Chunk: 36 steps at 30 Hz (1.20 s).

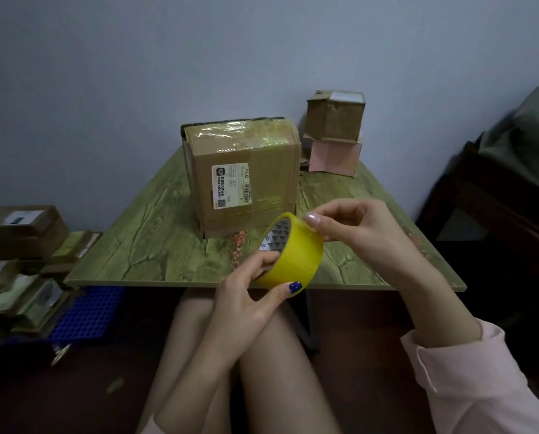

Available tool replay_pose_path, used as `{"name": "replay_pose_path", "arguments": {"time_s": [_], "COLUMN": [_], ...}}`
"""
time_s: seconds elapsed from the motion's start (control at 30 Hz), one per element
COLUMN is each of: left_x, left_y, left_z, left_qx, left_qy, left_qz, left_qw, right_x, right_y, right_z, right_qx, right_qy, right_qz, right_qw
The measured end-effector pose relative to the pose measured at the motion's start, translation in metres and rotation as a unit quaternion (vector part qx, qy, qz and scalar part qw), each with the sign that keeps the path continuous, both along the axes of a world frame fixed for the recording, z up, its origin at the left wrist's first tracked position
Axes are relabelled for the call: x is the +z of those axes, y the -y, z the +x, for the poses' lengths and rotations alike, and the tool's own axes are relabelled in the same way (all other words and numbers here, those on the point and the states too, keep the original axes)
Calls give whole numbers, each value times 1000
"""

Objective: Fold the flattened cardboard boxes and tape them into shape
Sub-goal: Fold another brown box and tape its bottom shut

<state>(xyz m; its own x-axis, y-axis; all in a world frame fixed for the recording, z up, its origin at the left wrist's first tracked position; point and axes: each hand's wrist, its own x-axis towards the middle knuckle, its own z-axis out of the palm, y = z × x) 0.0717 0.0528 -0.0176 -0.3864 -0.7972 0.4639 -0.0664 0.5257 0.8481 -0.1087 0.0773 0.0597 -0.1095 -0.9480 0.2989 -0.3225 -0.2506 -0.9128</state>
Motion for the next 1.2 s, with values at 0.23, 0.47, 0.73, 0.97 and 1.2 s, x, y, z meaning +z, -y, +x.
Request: {"name": "replay_pose_path", "arguments": {"time_s": [0.23, 0.47, 0.73, 0.97, 1.2], "left_x": [25, 60, 99, 133, 116], "left_y": [1, 17, 71, 177, 162], "left_z": [2, 7, 41, 75, 50], "left_qx": [2, 61, 21, 37, 73], "left_qy": [33, -16, 57, 372, 305], "left_qz": [-75, -35, -146, -238, -375], "left_qw": [997, 997, 987, 897, 872], "right_x": [5, 42, 104, 123, 127], "right_y": [20, 43, 55, 57, 50], "right_z": [8, 8, 21, 12, 0], "right_qx": [-93, -115, -14, 5, 1], "right_qy": [-77, -98, -88, -137, -158], "right_qz": [-85, -157, -194, -196, -179], "right_qw": [989, 976, 977, 971, 971]}}
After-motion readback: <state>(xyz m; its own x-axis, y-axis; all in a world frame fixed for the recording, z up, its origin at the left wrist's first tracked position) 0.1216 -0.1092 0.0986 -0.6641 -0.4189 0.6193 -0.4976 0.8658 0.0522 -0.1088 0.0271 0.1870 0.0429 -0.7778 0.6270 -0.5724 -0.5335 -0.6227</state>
